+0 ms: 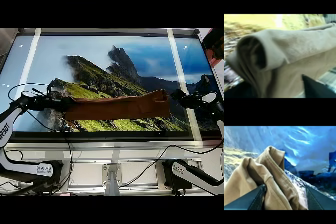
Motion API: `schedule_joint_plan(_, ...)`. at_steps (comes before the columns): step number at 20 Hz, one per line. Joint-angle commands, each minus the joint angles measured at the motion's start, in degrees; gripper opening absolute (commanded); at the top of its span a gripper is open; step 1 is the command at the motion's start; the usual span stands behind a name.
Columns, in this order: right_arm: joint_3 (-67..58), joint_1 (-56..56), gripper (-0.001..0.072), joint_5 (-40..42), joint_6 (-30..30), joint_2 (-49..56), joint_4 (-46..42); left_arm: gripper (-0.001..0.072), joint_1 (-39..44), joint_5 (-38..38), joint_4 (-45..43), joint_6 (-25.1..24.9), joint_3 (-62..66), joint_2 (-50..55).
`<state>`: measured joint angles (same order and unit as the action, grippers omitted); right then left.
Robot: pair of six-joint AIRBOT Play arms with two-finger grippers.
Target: Fold the clothes and pants, and hang the long-sleeved shirts on hangers.
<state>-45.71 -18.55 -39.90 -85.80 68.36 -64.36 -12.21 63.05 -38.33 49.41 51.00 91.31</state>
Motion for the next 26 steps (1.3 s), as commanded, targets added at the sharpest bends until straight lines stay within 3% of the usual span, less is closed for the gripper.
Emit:
schedule_joint_plan(1,0.0,0.0,0.0541,-1.0,0.0,0.0,0.1,0.0294,3.2,-0.3,-0.1,-4.0,0.0,1.1)
schedule_joint_plan(3,0.0,0.0,0.0538,-1.4,0.0,0.0,0.1,0.0068,3.5,-0.2,-0.1,-4.0,0.7,1.0)
schedule_joint_plan(4,-0.3,0.1,0.0472,-2.4,2.3,-0.1,0.3,0.0015,3.5,-0.1,0.1,-3.9,1.0,0.8)
schedule_joint_plan(5,-1.0,0.5,0.0305,-4.9,6.9,-0.4,0.8,0.0014,3.5,0.3,0.3,-3.8,1.4,0.3)
schedule_joint_plan(6,-2.1,1.2,0.0258,-7.6,10.5,-0.9,1.2,0.0014,3.5,1.2,0.5,-3.8,2.0,-0.7)
schedule_joint_plan(8,-4.7,3.0,0.0258,-11.5,13.5,-2.2,1.3,0.0014,3.5,3.5,0.4,-3.5,3.4,-3.8)
schedule_joint_plan(10,-7.4,5.6,0.0251,-12.8,13.5,-3.7,1.8,0.0014,3.5,4.8,0.3,-0.2,5.3,-8.3)
schedule_joint_plan(11,-8.5,7.1,0.0167,-12.7,13.5,-4.0,2.4,0.0014,3.5,5.3,0.3,2.0,6.2,-10.6)
schedule_joint_plan(12,-9.2,9.0,0.0023,-12.1,13.5,-4.1,3.9,0.0014,3.6,5.9,0.3,4.2,7.1,-13.2)
schedule_joint_plan(17,-9.3,21.8,0.0012,-2.0,11.1,-2.0,8.2,0.0013,4.3,6.9,2.7,10.7,8.4,-25.8)
schedule_joint_plan(21,-9.4,35.1,0.0011,6.2,3.0,6.1,9.8,0.0014,6.4,6.8,5.1,10.7,8.3,-31.8)
schedule_joint_plan(26,-17.3,49.9,0.0011,8.7,0.8,20.9,16.8,0.0014,9.7,4.4,10.6,10.7,8.3,-32.2)
